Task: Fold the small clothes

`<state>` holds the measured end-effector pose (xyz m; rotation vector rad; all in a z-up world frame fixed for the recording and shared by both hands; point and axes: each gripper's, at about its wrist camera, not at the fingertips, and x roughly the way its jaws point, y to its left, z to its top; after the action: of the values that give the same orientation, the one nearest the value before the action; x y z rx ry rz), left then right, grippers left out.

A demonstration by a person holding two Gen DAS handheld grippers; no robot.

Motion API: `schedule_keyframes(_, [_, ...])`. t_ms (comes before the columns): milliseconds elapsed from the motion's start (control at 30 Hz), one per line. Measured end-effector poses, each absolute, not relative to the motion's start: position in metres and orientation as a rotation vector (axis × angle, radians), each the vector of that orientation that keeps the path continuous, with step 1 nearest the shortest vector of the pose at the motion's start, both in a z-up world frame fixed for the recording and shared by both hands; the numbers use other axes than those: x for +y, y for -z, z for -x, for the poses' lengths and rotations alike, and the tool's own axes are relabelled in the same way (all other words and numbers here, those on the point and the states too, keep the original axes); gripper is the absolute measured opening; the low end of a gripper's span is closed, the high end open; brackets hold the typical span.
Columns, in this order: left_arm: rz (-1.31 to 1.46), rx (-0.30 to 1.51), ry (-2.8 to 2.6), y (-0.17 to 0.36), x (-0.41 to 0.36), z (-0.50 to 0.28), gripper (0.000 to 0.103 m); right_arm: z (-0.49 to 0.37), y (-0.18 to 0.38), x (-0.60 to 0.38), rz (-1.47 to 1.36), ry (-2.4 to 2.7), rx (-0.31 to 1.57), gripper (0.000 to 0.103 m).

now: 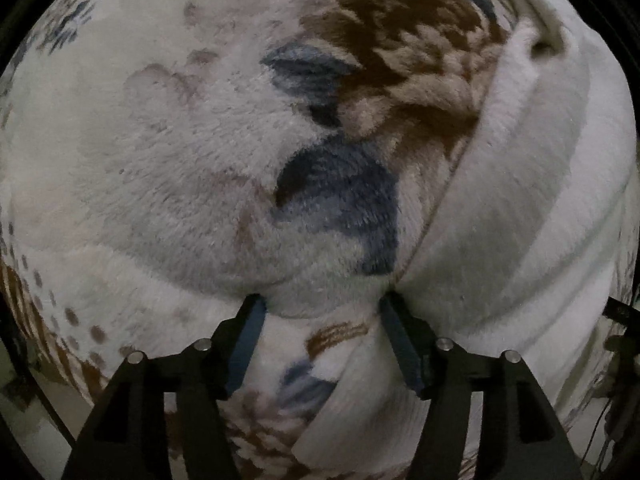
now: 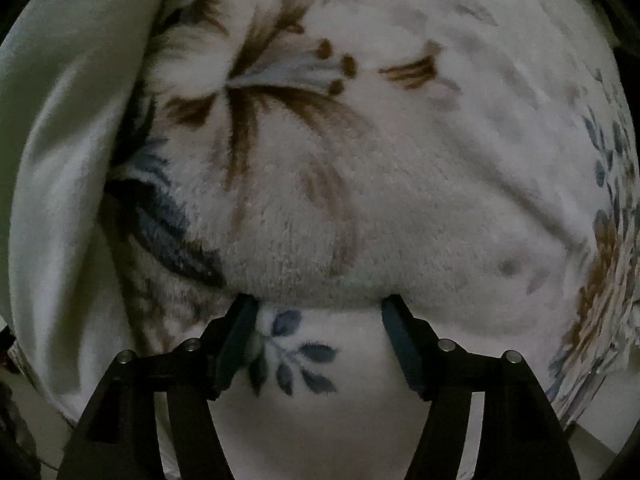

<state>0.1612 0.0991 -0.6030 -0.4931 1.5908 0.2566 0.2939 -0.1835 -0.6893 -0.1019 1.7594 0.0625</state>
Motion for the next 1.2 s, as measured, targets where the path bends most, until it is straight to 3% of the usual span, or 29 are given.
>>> schedule_keyframes(67, [0.552,1.557,-0.257,0.603,0.105,-0.157,0.065,-0.302,0.694,-0.187,0.075,-0.043,1.799,0.070])
schedule_keyframes(133, [0.619,1.535,-0.244,0.604,0.107,-0.156,0.081,-0.306,0.696,-0.189,0.080,-0.046,1.835,0.070])
schedule_keyframes(167, [0.605,1.561,-0.214,0.604,0.105,-0.160,0.082,-0.308,0.695,-0.191,0.075,-0.054,1.845,0.070])
schedule_keyframes(267, [0.555,1.633,-0.179,0.592,0.097,-0.171,0.080,-0.311,0.681,-0.202,0.024,-0.094,1.809,0.069])
schedule_keyframes(300, [0.557,1.620,-0.164,0.583,0.095,-0.175,0.080,-0.307,0.670,-0.212,-0.024,-0.116,1.766,0.064])
schedule_keyframes(433, [0.558,1.540,-0.085,0.540,0.096,-0.172,0.080,-0.282,0.633,-0.229,-0.356,-0.266,1.716,0.061])
schedule_keyframes(533, [0.580,1.564,-0.010,0.536,0.087,-0.171,0.080,-0.258,0.634,-0.224,-0.564,-0.320,1.744,0.061])
schedule_keyframes(567, [0.562,1.588,0.017,0.540,0.080,-0.174,0.080,-0.251,0.642,-0.219,-0.606,-0.326,1.763,0.055])
schedule_keyframes(600, [0.531,1.616,0.038,0.545,0.071,-0.176,0.080,-0.245,0.650,-0.214,-0.632,-0.326,1.777,0.040])
schedule_keyframes(633, [0.512,1.633,0.057,0.548,0.062,-0.181,0.080,-0.238,0.660,-0.208,-0.635,-0.319,1.802,0.033])
schedule_keyframes(700, [0.465,1.670,0.094,0.562,0.046,-0.185,0.080,-0.227,0.675,-0.197,-0.629,-0.312,1.847,0.007])
schedule_keyframes(767, [0.426,1.678,0.091,0.567,0.034,-0.193,0.051,-0.217,0.678,-0.190,-0.635,-0.297,1.843,0.006])
schedule_keyframes(800, [0.423,1.685,0.086,0.567,0.032,-0.196,0.014,-0.214,0.675,-0.190,-0.623,-0.292,1.832,0.006])
schedule_keyframes(1067, [0.480,1.499,0.071,0.482,0.068,-0.229,0.007,-0.173,0.632,-0.182,-0.492,-0.312,1.820,0.004])
schedule_keyframes(1200, [0.465,1.512,0.062,0.490,0.097,-0.231,0.007,-0.158,0.618,-0.169,-0.502,-0.319,1.825,0.004])
